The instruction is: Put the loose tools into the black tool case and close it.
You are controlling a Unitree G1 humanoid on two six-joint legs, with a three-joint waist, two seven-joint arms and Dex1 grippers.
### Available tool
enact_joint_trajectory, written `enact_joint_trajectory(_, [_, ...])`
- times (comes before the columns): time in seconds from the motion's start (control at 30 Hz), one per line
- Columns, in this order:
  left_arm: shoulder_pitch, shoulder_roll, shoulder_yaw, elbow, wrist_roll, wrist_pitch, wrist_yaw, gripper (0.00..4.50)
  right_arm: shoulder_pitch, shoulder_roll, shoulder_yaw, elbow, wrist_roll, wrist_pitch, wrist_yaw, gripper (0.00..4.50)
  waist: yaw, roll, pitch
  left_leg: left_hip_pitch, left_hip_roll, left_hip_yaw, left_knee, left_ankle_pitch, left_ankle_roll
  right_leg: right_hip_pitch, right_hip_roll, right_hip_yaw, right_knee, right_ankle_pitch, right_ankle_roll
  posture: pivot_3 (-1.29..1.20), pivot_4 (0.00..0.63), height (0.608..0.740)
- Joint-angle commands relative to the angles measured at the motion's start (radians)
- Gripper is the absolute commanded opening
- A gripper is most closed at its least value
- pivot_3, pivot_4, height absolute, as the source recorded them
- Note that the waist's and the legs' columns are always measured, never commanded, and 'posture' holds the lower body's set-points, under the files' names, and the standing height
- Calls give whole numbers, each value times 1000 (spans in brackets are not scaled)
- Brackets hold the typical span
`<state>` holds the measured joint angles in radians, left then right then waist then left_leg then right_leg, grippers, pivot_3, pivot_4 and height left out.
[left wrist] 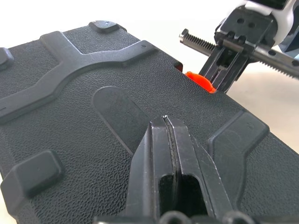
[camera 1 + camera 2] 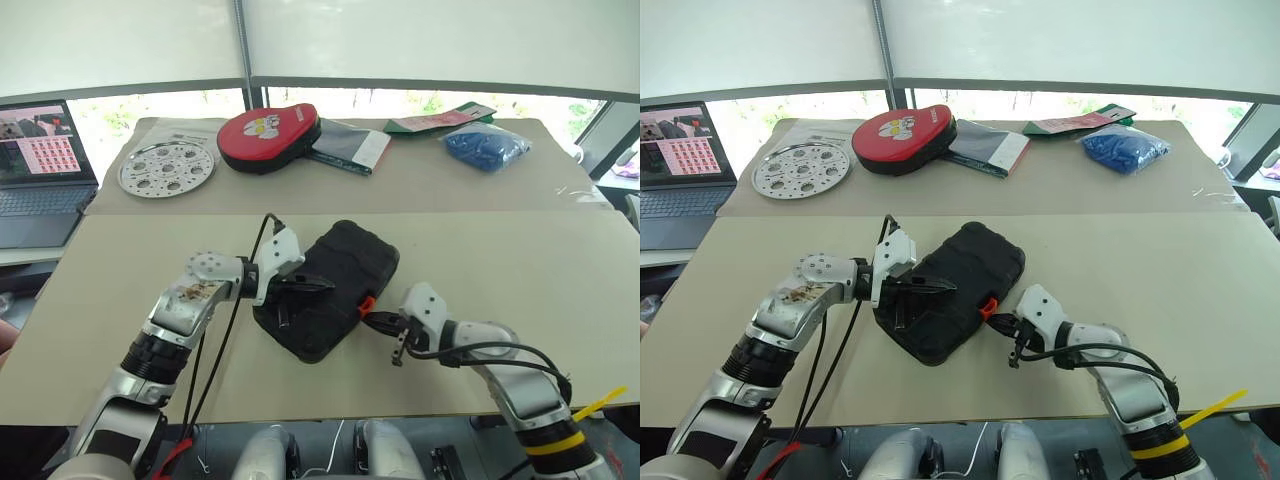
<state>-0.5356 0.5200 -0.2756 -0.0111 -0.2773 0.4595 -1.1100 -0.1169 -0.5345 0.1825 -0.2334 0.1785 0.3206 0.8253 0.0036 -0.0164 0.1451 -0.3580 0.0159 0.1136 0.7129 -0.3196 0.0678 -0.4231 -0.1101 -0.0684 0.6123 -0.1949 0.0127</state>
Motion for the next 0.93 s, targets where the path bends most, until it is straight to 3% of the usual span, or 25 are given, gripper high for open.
enact_joint_trajectory(0.03, [65,21,-51,52,49,32,9,0,-29,14,-32,-69,33,-54,0,21,-2,0,0,0,0,0,0,0,0,0,0,0,0,0,0,0,150,740])
enact_joint_trajectory(0.17, [116,14,63,16,-20,-90,-1,0,33,-31,-89,-105,71,-72,40,21,-7,1,0,0,0,0,-1,0,-1,-1,0,0,0,0,0,0,150,740])
enact_joint_trajectory(0.2, [137,14,116,-15,-67,-106,-12,256,52,-42,-130,-119,108,-63,52,6,-8,1,0,0,0,0,-2,0,-1,-1,0,1,0,0,0,0,150,740])
enact_joint_trajectory(0.27, [175,31,211,-70,-138,-108,-14,669,85,-73,-205,-142,175,-36,77,584,-13,1,0,0,1,0,-3,1,-1,-2,-1,1,0,0,-1,0,150,740])
enact_joint_trajectory(0.43, [293,137,368,-147,-195,-117,-10,2394,157,-173,-331,-121,216,-83,152,2131,-12,1,1,-2,1,-1,-3,1,-2,-3,-2,-1,-1,0,-1,0,150,740])
enact_joint_trajectory(0.53, [488,240,527,-104,-129,-248,-29,3419,200,-245,-428,1,214,-259,286,3169,-10,0,1,-5,1,-1,-2,0,-1,-5,-3,-2,-2,0,-1,0,150,740])
enact_joint_trajectory(0.63, [641,239,625,-60,-85,-346,30,4500,184,-270,-469,146,218,-401,365,4209,-12,1,2,-5,1,1,-3,-1,0,-6,-3,-1,-4,-1,0,0,150,740])
enact_joint_trajectory(0.67, [673,237,638,-51,-77,-375,35,4500,173,-277,-476,171,231,-403,378,4430,-11,1,3,-5,0,1,-2,-1,0,-6,-4,-1,-4,-1,0,0,150,740])
enact_joint_trajectory(0.93, [772,195,672,-107,-68,-462,117,4500,83,-300,-462,338,187,-547,433,4430,18,0,4,-11,0,1,-2,-2,1,-12,-14,-4,-2,0,0,0,150,740])
